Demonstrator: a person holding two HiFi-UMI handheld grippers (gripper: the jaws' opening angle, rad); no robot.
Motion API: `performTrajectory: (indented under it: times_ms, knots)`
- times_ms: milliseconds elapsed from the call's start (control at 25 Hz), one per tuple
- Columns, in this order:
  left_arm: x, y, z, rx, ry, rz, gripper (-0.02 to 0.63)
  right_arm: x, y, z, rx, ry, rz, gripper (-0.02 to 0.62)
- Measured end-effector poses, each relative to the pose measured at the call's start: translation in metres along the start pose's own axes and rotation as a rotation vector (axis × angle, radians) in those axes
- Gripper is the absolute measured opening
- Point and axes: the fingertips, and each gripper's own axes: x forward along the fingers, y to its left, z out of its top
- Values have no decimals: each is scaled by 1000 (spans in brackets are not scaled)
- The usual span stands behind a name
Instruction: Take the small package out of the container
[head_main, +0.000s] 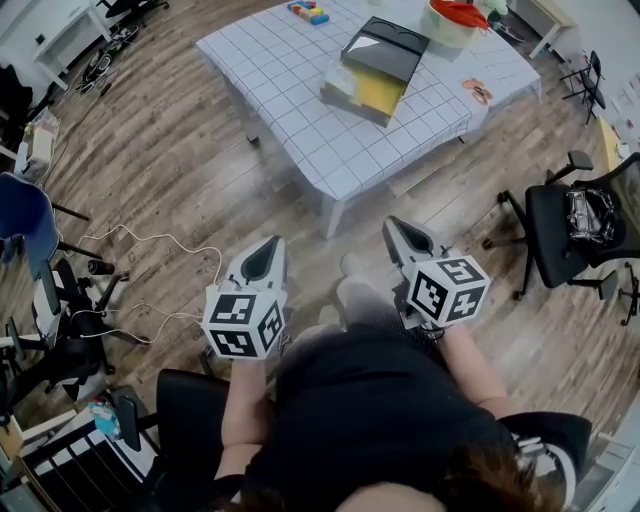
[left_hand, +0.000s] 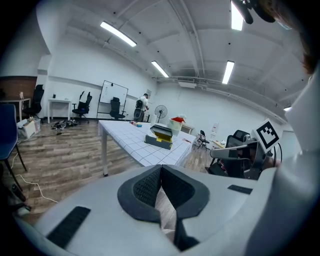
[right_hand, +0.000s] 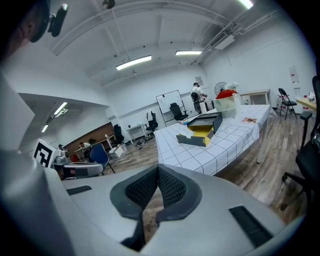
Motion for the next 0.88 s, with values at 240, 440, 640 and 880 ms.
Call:
performTrajectory:
  times_ms: [240, 440, 640, 880]
  knots:
    - [19, 13, 9, -10, 3, 29, 28, 25, -6, 2, -27, 36, 49, 15]
    - [43, 20, 28, -6, -2, 41, 28, 49, -16, 21, -38, 44, 77, 15]
    - [78, 27, 52, 0, -8, 49, 28, 78, -34, 43, -77, 54, 108, 15]
    - [119, 35, 75, 10, 0, 68, 28, 118, -56, 66, -96, 88, 163, 15]
